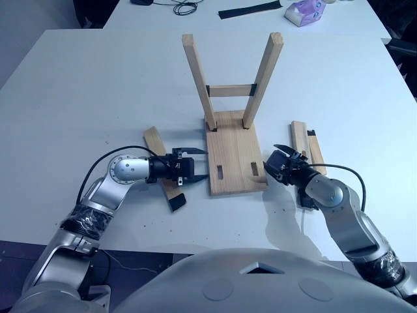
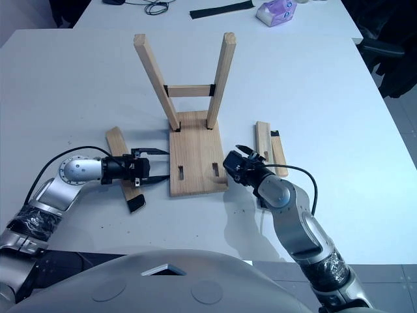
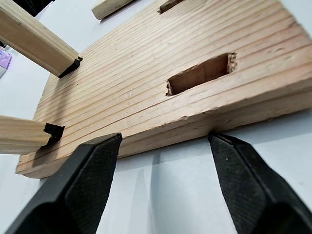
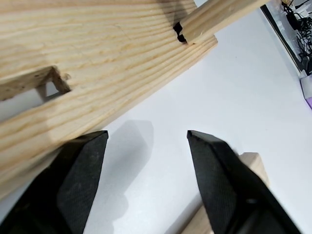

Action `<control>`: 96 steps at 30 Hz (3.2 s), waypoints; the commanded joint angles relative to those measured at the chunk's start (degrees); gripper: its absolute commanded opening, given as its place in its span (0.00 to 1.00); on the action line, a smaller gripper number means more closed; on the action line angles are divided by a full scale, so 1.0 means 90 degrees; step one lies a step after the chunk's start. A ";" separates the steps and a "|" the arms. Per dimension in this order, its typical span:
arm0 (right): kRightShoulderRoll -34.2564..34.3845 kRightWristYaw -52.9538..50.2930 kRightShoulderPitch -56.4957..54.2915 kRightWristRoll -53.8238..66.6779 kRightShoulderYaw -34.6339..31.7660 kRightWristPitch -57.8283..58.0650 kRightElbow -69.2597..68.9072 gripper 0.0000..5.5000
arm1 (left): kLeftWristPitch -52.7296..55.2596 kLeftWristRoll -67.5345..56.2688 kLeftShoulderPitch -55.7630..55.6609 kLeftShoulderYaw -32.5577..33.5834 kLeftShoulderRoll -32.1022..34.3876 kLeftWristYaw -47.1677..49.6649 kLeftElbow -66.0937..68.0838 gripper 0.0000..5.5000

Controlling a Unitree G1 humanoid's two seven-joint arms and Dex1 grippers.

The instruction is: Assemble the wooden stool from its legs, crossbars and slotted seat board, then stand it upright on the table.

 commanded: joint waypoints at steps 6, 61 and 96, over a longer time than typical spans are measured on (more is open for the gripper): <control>0.0080 0.0191 -0.0129 0.0113 0.0064 0.0070 -0.0138 0.55 | 0.1118 -0.1777 -0.0759 0.1240 -0.0287 0.0019 -0.0324 0.60; 0.0765 -0.0045 -0.0702 0.0011 0.0484 -0.0056 0.0504 0.55 | 0.4942 -0.1272 -0.5967 0.1991 -0.2898 0.2503 0.4896 0.48; 0.0109 0.0645 -0.0108 0.1295 -0.1526 0.0644 -0.1500 0.55 | 0.2392 -0.0388 -0.1932 0.1438 0.0134 0.0646 0.0339 0.48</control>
